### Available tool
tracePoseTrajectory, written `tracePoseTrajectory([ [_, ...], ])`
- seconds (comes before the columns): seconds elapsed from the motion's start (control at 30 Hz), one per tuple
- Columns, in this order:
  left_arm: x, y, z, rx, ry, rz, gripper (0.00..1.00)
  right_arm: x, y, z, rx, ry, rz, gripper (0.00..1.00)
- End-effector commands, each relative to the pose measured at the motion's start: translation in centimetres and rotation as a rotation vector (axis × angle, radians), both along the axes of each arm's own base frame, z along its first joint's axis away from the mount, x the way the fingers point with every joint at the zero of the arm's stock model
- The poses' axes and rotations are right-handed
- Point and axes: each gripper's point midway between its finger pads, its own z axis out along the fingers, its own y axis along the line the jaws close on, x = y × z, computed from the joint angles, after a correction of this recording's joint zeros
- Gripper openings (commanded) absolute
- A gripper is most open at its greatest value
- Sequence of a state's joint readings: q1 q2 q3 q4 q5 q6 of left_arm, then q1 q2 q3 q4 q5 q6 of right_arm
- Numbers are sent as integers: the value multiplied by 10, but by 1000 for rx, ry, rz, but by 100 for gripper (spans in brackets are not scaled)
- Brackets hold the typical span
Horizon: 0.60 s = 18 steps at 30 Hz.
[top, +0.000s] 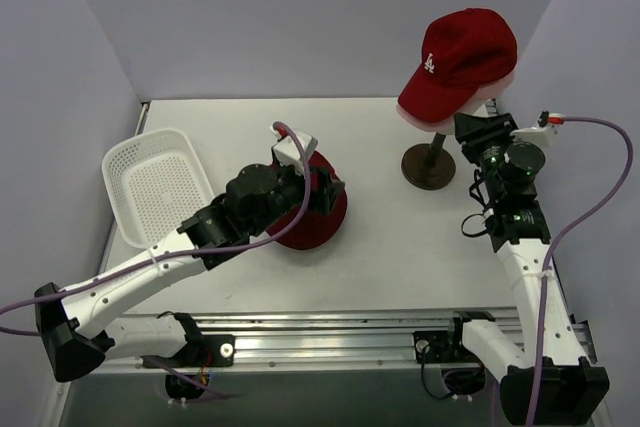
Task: Stack the hats
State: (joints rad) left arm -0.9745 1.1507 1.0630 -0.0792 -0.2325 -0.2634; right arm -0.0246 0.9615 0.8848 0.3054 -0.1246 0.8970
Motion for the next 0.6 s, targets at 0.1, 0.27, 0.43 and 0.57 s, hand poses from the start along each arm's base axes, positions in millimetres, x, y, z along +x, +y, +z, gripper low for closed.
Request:
tracePoseTrajectory([
  [0.1, 26, -25, 102, -95, -127, 34, 79, -26, -40, 42, -118, -10, -208, 34],
  [0.27, 50, -68, 114, -62, -129, 2, 79, -17, -60, 74, -169, -29, -250, 34],
  [0.43, 59, -91, 125, -47, -129, -32, 79, 1, -92, 89, -186, -36, -265, 34],
  [0.57, 67, -89, 119, -30, -153, -4, 79, 8, -106, 106, -178, -75, -294, 34],
])
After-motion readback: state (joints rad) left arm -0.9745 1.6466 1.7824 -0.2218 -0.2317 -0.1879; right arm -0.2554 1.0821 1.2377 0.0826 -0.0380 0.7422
